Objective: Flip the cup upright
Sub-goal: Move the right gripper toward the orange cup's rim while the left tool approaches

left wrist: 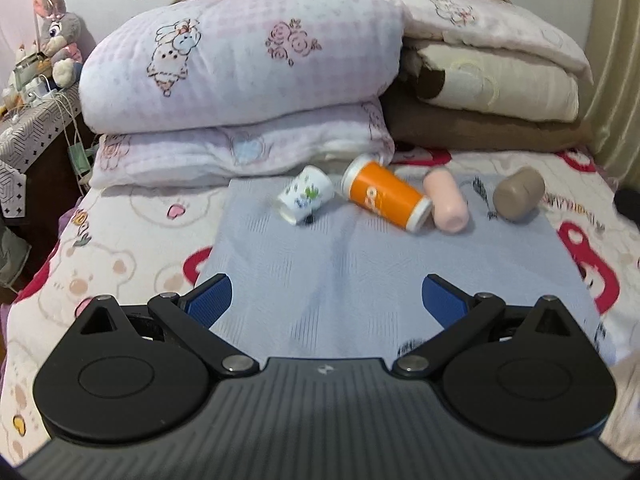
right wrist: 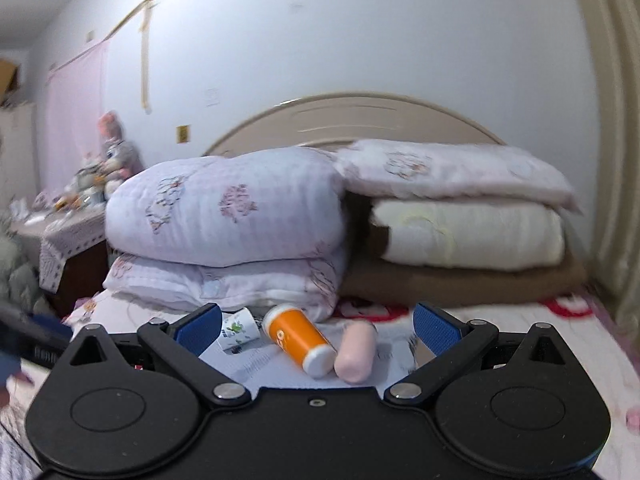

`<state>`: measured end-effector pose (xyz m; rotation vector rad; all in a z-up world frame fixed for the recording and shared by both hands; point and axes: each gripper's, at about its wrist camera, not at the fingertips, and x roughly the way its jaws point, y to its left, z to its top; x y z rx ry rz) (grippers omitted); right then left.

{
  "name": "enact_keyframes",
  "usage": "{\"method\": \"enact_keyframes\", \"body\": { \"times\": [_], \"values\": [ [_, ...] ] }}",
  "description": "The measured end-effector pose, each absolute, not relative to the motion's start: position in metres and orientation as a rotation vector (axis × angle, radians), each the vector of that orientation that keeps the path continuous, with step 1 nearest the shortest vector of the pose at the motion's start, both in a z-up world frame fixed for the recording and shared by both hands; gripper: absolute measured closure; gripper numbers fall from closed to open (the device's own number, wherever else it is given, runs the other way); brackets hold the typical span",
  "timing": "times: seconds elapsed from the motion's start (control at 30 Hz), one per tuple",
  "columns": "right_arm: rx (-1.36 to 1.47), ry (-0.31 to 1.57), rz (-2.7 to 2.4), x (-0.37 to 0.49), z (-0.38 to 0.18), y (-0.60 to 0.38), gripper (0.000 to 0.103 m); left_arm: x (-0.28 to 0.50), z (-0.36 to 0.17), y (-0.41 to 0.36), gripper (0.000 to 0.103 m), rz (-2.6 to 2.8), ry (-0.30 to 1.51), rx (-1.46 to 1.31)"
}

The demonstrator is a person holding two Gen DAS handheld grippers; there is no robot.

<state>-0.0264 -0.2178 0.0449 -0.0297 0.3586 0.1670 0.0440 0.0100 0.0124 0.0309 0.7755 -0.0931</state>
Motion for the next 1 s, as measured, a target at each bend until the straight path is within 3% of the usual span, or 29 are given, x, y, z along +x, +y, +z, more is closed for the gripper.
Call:
{"method": "enact_keyframes", "body": {
  "times": [0.2,0.43,0.8,1.0],
  "values": [
    [-0.125,0.415,0.397,0.032,0.04,-0.204,0.0,0.105,0.017,0.006,0.0,-0.096,0.743,-0.022],
    [-0.383,0.486,0.523,0.087,-0.002,-0.161,0.005,0.158,-0.025,-0.002,0.002,-0.147,0.73,-0.166],
    [-0.463,0.653,0.52,0.188,-0.078,-0.142,0.01,0.214,-0.11,0.019,0.004,-0.121,0.791,-0.295],
    [-0.369,0.678,0.391,0.216,-0.128,-0.146,0.011,0.232,-0.145,0.016,0.006,-0.158,0.819,-0.344]
  ]
}}
